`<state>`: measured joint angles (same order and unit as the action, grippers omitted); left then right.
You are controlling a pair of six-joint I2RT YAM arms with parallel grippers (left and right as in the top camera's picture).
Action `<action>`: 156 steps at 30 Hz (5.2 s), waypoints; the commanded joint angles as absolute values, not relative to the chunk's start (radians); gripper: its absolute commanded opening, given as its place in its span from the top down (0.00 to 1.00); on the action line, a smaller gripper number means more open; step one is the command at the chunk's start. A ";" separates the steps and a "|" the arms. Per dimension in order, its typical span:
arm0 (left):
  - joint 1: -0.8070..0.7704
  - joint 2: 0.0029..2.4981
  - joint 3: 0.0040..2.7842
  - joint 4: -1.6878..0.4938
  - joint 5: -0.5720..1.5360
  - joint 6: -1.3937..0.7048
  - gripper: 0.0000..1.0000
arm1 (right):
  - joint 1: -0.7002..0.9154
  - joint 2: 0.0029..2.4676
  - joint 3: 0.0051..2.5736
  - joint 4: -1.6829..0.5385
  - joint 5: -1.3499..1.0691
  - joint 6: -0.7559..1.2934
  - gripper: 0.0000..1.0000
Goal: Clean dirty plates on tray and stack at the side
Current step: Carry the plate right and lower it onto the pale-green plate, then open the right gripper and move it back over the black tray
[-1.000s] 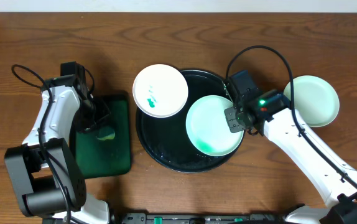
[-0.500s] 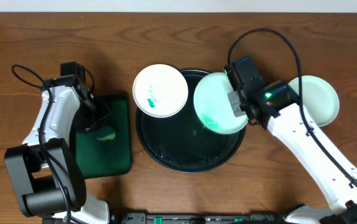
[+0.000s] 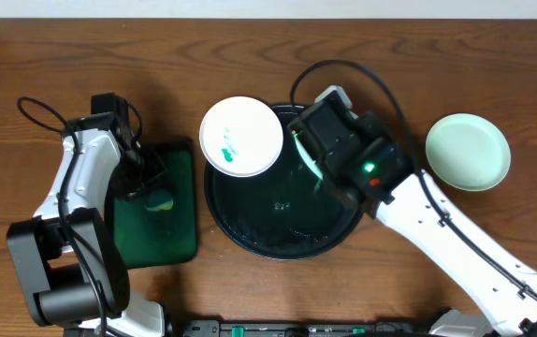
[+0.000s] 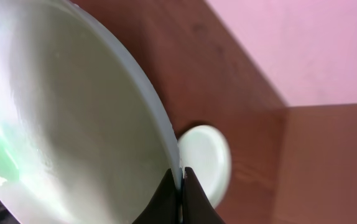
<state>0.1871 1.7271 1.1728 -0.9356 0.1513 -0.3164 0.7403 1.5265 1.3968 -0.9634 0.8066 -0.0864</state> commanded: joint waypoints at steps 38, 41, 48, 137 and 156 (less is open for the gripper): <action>0.189 1.727 1.166 -0.941 0.150 -0.307 0.93 | 0.877 1.511 1.421 -0.931 1.104 -0.192 0.99; 0.189 1.727 1.166 -0.941 0.150 -0.307 0.93 | 0.863 1.511 1.421 -0.936 0.913 -0.084 0.99; 0.189 1.727 1.166 -0.941 0.150 -0.307 0.93 | 0.797 1.511 1.420 -0.942 0.477 0.384 0.99; 0.189 1.727 1.166 -0.957 0.150 -0.272 0.93 | -0.262 1.684 1.513 -0.997 -0.538 0.115 0.40; 0.189 1.728 1.166 -0.957 0.150 -0.266 0.93 | 0.400 1.906 1.461 -0.760 -0.458 0.223 0.01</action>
<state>0.1871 1.7271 1.1725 -0.9508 0.1513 -0.2832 0.3611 1.8446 1.4738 -0.8070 -0.4438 0.1894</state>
